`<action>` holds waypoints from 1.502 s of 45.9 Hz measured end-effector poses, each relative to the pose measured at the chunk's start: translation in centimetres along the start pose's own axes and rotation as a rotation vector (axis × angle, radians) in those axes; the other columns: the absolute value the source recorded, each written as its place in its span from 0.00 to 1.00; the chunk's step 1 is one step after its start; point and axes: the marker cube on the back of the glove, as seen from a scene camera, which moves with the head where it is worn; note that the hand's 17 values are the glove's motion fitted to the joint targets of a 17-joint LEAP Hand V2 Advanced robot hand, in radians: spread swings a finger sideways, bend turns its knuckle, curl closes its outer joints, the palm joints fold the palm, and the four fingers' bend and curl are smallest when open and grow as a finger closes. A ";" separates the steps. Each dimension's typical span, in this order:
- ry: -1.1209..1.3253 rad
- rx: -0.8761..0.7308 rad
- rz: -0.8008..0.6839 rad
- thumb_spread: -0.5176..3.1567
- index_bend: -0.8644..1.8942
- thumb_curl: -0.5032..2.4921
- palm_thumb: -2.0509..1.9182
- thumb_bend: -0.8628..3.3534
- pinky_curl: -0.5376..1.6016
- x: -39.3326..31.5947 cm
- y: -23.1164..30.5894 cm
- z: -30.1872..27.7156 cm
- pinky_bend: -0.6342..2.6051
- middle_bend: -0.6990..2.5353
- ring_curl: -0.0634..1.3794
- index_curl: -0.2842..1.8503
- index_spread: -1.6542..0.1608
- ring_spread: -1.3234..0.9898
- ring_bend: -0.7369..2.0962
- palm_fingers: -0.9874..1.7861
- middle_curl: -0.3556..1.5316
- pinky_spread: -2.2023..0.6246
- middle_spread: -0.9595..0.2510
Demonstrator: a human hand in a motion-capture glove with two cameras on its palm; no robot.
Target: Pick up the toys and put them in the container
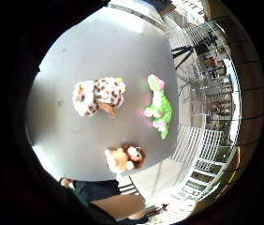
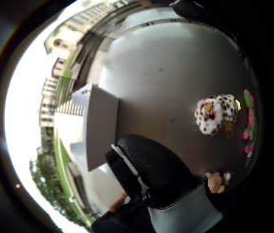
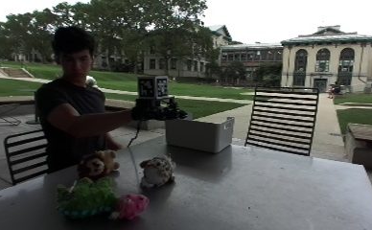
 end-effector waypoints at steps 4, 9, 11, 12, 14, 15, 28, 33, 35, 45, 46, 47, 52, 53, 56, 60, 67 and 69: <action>-0.007 -0.055 0.046 0.43 0.38 0.20 0.49 0.19 0.37 1.5 -0.6 2.3 0.36 0.29 0.09 0.24 0.75 0.56 0.32 0.34 0.30 0.79 0.76; -0.013 -0.117 0.081 0.43 0.38 0.21 0.49 0.19 0.37 3.7 -1.2 5.5 0.37 0.28 0.10 0.25 0.74 0.56 0.32 0.33 0.31 0.79 0.75; -0.013 -0.130 0.087 0.42 0.38 0.21 0.49 0.19 0.38 4.3 -1.3 6.7 0.37 0.28 0.10 0.25 0.74 0.56 0.31 0.33 0.32 0.79 0.75; -0.011 -0.135 0.089 0.42 0.38 0.21 0.49 0.19 0.38 4.6 -1.3 7.4 0.37 0.28 0.10 0.25 0.74 0.56 0.31 0.33 0.32 0.79 0.75; -0.004 -0.145 0.094 0.42 0.38 0.21 0.49 0.19 0.38 5.0 -1.2 8.8 0.37 0.28 0.10 0.26 0.74 0.56 0.31 0.32 0.32 0.79 0.75; -0.001 -0.152 0.097 0.42 0.38 0.21 0.49 0.19 0.38 5.3 -1.1 9.5 0.37 0.28 0.10 0.26 0.74 0.56 0.31 0.32 0.32 0.79 0.75; -0.016 -0.258 0.164 0.42 0.44 0.22 0.51 0.20 0.39 7.4 -0.6 15.1 0.38 0.27 0.08 0.30 0.73 0.56 0.30 0.36 0.34 0.80 0.75; -0.035 -0.300 0.172 0.44 0.54 0.24 0.54 0.21 0.41 7.2 -0.1 15.8 0.44 0.24 0.05 0.35 0.72 0.56 0.28 0.40 0.33 0.79 0.76; -0.044 -0.301 0.175 0.45 0.58 0.24 0.55 0.22 0.42 7.1 0.1 16.0 0.45 0.24 0.05 0.36 0.73 0.56 0.28 0.41 0.32 0.79 0.76; 0.012 -0.272 0.184 0.48 0.75 0.28 0.67 0.28 0.43 6.5 0.4 15.6 0.51 0.26 0.10 0.43 0.82 0.54 0.40 0.60 0.28 0.70 0.74; 0.033 -0.264 0.194 0.48 0.73 0.29 0.68 0.28 0.42 6.4 0.4 15.6 0.49 0.29 0.12 0.43 0.83 0.52 0.45 0.67 0.29 0.69 0.73; 0.056 -0.256 0.204 0.46 0.71 0.30 0.70 0.29 0.41 6.3 0.4 15.5 0.47 0.31 0.13 0.42 0.84 0.49 0.48 0.73 0.30 0.68 0.70; 0.151 -0.225 0.219 0.46 0.68 0.33 0.75 0.32 0.41 7.2 -0.3 14.9 0.44 0.33 0.22 0.43 0.86 0.44 0.57 0.81 0.33 0.64 0.64; 0.155 -0.222 0.222 0.46 0.68 0.33 0.76 0.33 0.41 7.2 -0.4 14.8 0.44 0.34 0.23 0.43 0.86 0.43 0.59 0.81 0.33 0.63 0.63; 0.125 -0.226 0.249 0.50 0.66 0.34 0.77 0.35 0.41 7.0 -0.6 14.5 0.42 0.40 0.26 0.43 0.86 0.41 0.62 0.84 0.37 0.61 0.60; 0.052 -0.234 0.295 0.53 0.64 0.35 0.77 0.37 0.41 6.7 -1.0 13.1 0.42 0.46 0.28 0.44 0.86 0.39 0.63 0.84 0.41 0.60 0.57; -0.018 -0.167 0.310 0.48 0.53 0.35 0.71 0.32 0.42 4.0 -1.7 6.9 0.46 0.45 0.30 0.42 0.84 0.38 0.67 0.71 0.41 0.60 0.56; -0.017 -0.139 0.303 0.46 0.51 0.35 0.69 0.30 0.43 2.9 -2.0 4.7 0.47 0.44 0.31 0.43 0.83 0.38 0.67 0.70 0.41 0.61 0.56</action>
